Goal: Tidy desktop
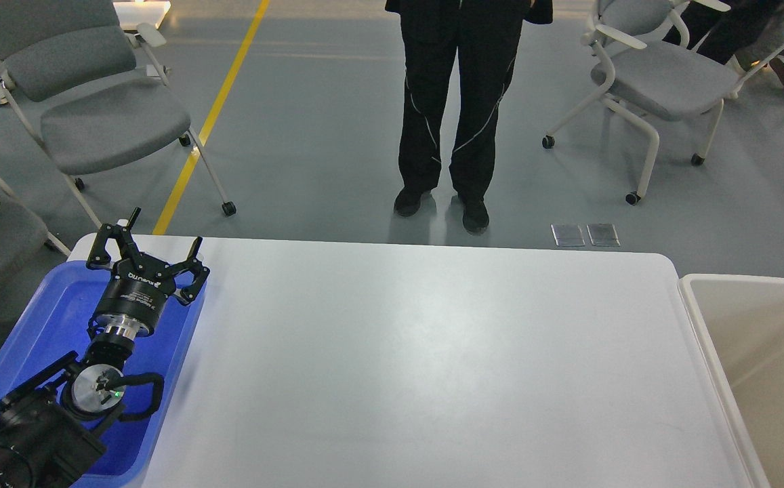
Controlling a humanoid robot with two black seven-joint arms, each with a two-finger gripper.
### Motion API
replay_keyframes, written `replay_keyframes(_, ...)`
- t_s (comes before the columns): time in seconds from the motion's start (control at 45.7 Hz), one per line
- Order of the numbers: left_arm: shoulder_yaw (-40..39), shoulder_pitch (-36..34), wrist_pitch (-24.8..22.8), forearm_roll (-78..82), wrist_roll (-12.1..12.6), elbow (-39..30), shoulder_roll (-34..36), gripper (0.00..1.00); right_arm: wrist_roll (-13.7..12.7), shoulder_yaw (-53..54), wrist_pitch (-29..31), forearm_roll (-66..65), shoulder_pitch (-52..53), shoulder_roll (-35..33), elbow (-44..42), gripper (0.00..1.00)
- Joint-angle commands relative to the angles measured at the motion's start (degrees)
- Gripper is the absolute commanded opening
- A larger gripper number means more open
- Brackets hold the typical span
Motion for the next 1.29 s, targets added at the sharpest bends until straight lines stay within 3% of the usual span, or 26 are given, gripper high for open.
replay_keyframes(0.0,0.0,0.0,0.0,0.0,0.0,0.0,0.0,1.00,-0.1,1.3,-0.1,1.1,0.3,5.6,-7.6,0.00)
replay_keyframes(0.46,0.0,0.0,0.1,0.0,0.0,0.0,0.0,1.00,-0.3,2.0,-0.2,1.1,2.3,5.9,-7.7,0.01)
replay_keyframes(0.504,0.0,0.0,0.1,0.0,0.0,0.0,0.0,1.00,-0.4,2.0,-0.2,1.1,2.3,5.9,-7.7,0.16)
replay_keyframes(0.569,0.0,0.0,0.1,0.0,0.0,0.0,0.0,1.00,-0.3,2.0,-0.4,1.1,2.4,5.6,-7.7,0.51)
replay_keyframes(0.701,0.1,0.0,0.1,0.0,0.0,0.0,0.0,1.00,-0.2,2.0,-0.6,1.1,3.4,5.8,-7.8,0.83)
replay_keyframes(0.788,0.1,0.0,0.1,0.0,0.0,0.0,0.0,1.00,-0.1,2.1,-0.9,1.1,3.4,5.9,-7.8,0.85)
replay_keyframes(0.876,0.0,0.0,0.1,0.0,0.0,0.0,0.0,1.00,-0.1,2.0,-0.9,1.1,3.5,5.9,-7.9,0.95)
replay_keyframes(1.27,0.0,0.0,0.1,0.0,0.0,0.0,0.0,1.00,0.0,5.7,-0.1,1.1,4.7,5.3,-7.8,0.99)
